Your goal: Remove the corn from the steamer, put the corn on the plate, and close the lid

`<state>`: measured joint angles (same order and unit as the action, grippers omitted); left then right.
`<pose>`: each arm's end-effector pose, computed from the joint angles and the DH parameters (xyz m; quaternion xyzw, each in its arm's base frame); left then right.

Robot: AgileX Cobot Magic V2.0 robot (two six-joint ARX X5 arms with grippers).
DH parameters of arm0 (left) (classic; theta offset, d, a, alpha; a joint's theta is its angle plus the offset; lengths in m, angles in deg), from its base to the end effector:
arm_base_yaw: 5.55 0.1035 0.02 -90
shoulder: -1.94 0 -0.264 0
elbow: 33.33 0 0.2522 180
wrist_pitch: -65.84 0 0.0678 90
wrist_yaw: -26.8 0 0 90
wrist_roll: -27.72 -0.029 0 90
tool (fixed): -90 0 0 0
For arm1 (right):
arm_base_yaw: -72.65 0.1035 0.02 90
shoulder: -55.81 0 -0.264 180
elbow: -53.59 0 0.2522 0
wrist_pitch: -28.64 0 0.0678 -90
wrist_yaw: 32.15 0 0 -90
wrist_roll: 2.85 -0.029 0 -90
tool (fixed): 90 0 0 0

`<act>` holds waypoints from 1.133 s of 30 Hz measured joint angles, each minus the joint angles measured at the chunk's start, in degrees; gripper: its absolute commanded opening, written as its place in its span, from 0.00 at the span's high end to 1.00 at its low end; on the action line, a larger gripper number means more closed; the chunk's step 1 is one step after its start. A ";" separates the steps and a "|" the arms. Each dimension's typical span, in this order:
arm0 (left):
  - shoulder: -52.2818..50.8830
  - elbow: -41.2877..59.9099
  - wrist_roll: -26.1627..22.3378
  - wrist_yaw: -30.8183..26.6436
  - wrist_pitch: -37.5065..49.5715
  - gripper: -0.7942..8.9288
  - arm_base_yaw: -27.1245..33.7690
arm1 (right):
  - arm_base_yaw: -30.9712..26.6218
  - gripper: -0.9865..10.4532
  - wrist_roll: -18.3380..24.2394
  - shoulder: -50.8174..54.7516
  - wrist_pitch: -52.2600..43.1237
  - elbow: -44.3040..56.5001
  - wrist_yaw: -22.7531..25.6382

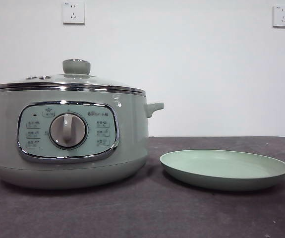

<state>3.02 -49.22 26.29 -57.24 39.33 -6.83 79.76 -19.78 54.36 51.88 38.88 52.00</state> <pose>0.0944 -0.0051 0.1533 0.0082 0.1010 -0.0641 0.9928 0.0956 0.0149 0.1513 0.1448 0.1026 0.0984 0.9792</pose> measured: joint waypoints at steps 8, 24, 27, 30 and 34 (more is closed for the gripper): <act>0.00 0.00 17.27 14.67 0.94 0.92 0.00 | 0.00 0.92 -8.81 0.00 0.02 0.00 -0.09; 2.54 -12.87 20.61 9.20 -4.98 0.93 0.00 | 0.00 0.92 -8.61 -7.82 6.21 -13.60 -0.20; 5.70 -16.61 20.61 9.22 -5.86 0.93 0.00 | 0.00 0.92 -6.21 -11.89 7.85 -19.08 -0.17; 9.68 -20.48 20.28 9.84 -6.47 0.93 0.00 | 0.00 0.92 -3.08 -16.37 9.25 -24.96 -0.20; 16.00 -26.27 16.50 12.44 -8.26 0.93 0.00 | 0.00 0.92 1.38 -22.58 12.46 -32.81 -2.34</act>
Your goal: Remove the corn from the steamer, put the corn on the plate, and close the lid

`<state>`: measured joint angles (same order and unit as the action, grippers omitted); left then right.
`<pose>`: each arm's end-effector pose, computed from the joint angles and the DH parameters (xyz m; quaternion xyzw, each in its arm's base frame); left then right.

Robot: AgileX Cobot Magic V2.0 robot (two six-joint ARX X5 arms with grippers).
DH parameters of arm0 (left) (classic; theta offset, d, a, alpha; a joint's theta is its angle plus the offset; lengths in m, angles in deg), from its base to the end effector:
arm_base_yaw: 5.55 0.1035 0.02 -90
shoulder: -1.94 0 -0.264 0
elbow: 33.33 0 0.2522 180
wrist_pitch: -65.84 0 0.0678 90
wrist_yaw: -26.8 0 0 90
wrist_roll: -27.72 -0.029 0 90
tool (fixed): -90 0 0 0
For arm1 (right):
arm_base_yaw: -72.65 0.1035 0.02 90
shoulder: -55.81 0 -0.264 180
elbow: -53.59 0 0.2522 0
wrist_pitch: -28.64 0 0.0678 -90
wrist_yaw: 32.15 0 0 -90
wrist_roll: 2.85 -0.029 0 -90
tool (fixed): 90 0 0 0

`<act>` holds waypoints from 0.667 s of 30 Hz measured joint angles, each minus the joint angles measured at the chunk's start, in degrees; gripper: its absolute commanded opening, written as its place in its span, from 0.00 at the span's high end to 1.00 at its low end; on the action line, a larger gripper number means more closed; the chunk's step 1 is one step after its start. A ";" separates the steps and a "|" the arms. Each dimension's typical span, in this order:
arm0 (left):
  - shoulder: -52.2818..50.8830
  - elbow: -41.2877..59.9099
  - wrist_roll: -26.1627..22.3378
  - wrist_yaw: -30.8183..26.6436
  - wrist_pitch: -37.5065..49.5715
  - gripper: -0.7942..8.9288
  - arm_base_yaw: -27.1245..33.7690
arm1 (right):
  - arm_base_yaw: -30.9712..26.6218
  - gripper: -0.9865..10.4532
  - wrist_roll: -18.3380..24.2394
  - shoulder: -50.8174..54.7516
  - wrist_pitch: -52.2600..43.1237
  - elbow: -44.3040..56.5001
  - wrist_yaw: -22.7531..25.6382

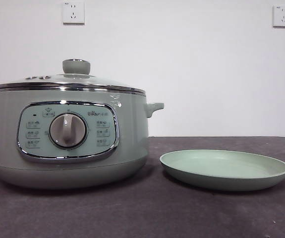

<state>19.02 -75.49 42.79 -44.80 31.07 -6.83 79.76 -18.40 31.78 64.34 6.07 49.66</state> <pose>0.0898 -0.0112 0.2719 -0.1412 0.1051 -0.1579 0.9716 0.1032 0.0170 0.2911 0.1343 0.1233 0.1168 0.9763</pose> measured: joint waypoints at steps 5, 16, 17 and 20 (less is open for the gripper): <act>8.07 -7.10 -4.92 3.67 -3.52 0.92 0.00 | 0.00 0.91 5.09 -7.87 6.54 -9.18 -6.75; 21.14 -15.80 -8.63 13.31 -7.04 0.47 0.00 | 0.04 0.56 10.86 -22.03 14.51 -18.84 -19.91; 21.79 -15.80 -8.63 13.31 -6.80 0.43 0.00 | 0.04 0.54 10.88 -22.93 14.56 -18.84 -19.89; 23.43 -15.80 -8.61 13.31 -5.79 0.43 -0.04 | 0.04 0.53 10.86 -24.87 14.69 -18.84 -19.91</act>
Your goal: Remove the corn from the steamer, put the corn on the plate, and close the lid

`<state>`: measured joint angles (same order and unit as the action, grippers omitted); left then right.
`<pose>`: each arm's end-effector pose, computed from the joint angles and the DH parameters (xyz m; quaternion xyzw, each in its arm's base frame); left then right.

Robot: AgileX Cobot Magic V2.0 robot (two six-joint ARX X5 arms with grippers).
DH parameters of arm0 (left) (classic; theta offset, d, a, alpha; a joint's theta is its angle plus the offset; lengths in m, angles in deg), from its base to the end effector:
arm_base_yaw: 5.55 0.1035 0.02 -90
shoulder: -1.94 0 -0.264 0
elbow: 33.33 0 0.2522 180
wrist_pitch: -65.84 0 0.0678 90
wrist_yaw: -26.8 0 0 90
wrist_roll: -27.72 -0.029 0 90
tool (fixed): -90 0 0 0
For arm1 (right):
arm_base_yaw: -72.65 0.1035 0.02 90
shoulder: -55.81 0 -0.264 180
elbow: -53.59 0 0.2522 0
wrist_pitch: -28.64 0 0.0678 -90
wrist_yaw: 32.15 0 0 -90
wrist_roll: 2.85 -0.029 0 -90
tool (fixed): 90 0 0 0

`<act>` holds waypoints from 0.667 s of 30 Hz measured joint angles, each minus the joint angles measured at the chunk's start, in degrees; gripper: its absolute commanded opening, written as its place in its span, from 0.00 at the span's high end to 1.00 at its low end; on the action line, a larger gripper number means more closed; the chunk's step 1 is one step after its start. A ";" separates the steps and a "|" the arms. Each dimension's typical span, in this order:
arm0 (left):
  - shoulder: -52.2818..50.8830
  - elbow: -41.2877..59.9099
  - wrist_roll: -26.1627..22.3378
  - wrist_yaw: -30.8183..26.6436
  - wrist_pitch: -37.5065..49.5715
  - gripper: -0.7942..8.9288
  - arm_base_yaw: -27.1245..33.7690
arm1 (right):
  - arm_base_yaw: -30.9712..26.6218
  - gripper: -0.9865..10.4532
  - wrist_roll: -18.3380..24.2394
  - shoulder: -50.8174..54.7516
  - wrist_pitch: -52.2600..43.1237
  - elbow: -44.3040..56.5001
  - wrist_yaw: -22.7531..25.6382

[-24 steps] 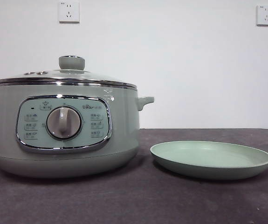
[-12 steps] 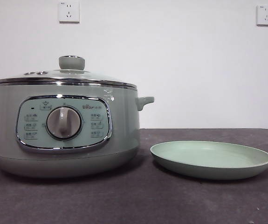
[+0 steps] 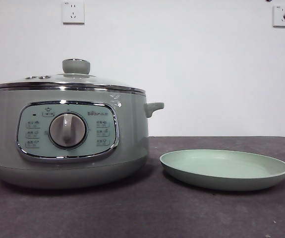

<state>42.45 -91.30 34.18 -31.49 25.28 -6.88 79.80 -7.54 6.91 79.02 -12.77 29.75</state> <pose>0.1445 -0.0186 0.3144 -0.1053 0.2086 -0.2673 0.9349 0.1624 0.0341 0.3274 0.0889 0.2903 0.2787 0.9111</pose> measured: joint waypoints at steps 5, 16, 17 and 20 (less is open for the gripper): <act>4.42 -0.02 0.94 -0.04 4.28 0.44 -2.21 | 0.00 0.53 -0.02 -1.75 0.00 0.00 -0.04; 20.04 -9.77 1.53 -9.73 5.05 0.44 -12.81 | 0.00 0.53 0.00 -2.14 0.02 0.00 -0.07; 21.57 -11.10 1.07 -10.93 4.98 0.44 -13.84 | 0.00 0.53 0.00 -2.14 0.02 0.00 -0.07; 25.90 -14.88 -0.09 -14.62 4.28 0.44 -16.52 | 0.00 0.53 0.00 -2.14 0.02 0.00 -0.07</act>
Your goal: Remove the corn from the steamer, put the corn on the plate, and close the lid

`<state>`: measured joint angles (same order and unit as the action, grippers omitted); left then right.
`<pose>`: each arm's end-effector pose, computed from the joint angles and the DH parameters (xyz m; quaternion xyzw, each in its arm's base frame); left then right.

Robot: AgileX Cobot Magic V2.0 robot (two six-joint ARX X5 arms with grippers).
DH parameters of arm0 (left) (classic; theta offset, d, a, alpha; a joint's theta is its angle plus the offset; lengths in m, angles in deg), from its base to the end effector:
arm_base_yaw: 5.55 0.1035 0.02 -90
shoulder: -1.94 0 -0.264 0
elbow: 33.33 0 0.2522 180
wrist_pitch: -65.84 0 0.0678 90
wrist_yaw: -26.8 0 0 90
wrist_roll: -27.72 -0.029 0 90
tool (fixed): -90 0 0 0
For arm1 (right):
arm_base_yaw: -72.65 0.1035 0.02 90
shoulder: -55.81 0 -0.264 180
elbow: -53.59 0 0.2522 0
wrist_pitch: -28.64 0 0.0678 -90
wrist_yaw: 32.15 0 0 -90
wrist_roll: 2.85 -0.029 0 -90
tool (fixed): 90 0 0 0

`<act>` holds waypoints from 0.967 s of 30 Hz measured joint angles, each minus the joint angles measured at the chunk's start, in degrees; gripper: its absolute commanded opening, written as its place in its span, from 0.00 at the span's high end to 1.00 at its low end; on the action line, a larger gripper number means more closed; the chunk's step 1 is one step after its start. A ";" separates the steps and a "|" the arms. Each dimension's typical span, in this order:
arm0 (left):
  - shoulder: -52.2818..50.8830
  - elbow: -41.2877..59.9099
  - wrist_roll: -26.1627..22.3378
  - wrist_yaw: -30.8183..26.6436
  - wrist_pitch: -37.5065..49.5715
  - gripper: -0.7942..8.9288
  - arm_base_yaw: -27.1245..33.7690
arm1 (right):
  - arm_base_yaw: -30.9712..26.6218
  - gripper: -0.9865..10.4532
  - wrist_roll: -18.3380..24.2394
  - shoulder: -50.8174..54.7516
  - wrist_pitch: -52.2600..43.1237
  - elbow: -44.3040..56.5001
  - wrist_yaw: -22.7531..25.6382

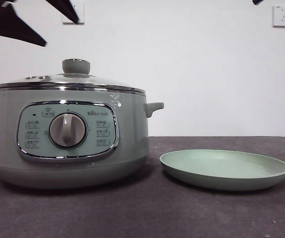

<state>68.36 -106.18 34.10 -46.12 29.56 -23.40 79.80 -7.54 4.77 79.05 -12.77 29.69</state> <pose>0.2333 -0.0841 0.3262 -0.0496 0.2733 -0.2752 0.9204 0.1706 0.0352 0.3217 0.0921 0.3080 0.2768 0.9056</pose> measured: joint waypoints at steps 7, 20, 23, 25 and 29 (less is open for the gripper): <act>8.13 -3.48 -2.45 -6.21 -0.63 0.44 -4.20 | 0.00 0.53 0.00 0.00 0.02 0.00 0.00; 11.02 -3.48 -5.70 -9.68 -2.05 0.93 -5.99 | 0.00 0.53 -0.02 0.00 0.02 0.00 0.00; 10.99 -3.48 -6.21 -9.70 -1.99 0.93 -6.01 | 0.00 0.53 -0.04 0.00 0.02 0.00 0.00; 10.99 -3.48 -6.40 -9.70 -1.79 0.93 -6.01 | 0.00 0.53 -0.04 0.00 0.02 0.00 0.00; 10.93 -3.48 -6.78 -9.73 -1.33 0.93 -6.01 | 0.20 0.53 -0.04 0.00 -0.02 0.00 -0.17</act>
<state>79.28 -109.66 27.32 -55.84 28.23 -29.41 80.00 -7.58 4.77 79.02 -12.77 29.51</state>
